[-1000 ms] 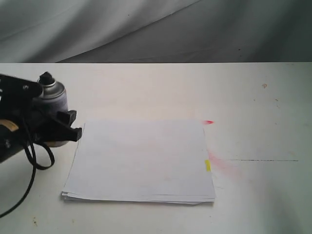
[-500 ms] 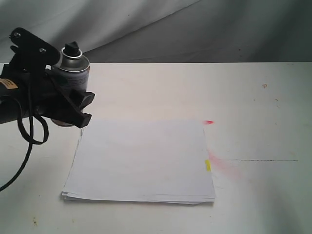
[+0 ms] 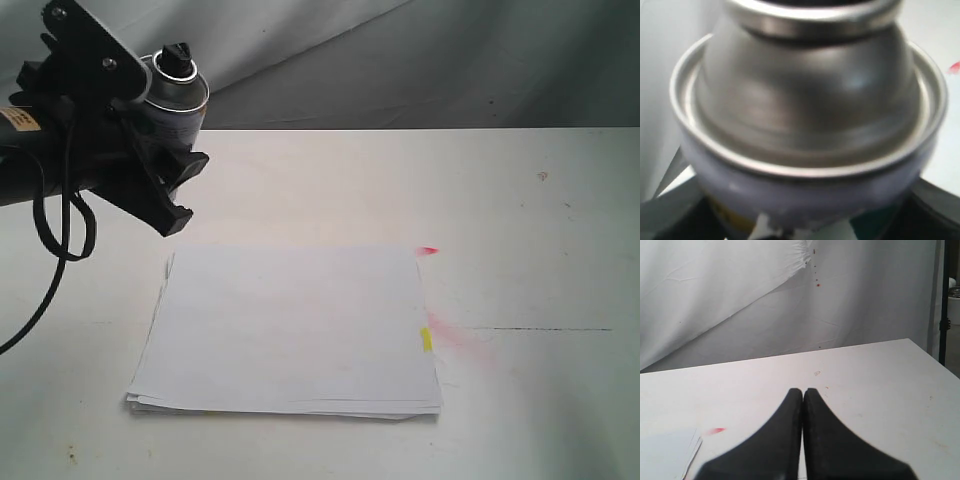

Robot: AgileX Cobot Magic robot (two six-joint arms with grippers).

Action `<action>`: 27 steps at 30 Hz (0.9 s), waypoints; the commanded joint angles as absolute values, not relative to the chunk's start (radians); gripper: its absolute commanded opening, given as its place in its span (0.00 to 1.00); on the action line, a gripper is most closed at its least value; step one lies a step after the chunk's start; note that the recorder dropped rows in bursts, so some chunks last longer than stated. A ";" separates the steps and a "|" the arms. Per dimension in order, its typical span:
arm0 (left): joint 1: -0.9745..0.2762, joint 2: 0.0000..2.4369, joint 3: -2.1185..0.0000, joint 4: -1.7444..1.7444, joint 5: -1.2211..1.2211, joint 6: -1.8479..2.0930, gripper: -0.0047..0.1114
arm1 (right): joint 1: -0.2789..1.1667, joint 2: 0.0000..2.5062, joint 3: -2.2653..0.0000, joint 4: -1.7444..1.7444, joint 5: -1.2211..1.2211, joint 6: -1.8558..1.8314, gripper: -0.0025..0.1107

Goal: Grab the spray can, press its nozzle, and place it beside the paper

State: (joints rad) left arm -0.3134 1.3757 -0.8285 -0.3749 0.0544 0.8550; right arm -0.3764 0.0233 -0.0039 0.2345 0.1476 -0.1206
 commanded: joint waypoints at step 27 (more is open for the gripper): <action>-0.623 1.670 -0.867 1.422 0.574 -0.766 0.04 | -0.382 0.018 0.000 0.239 0.143 -0.123 0.02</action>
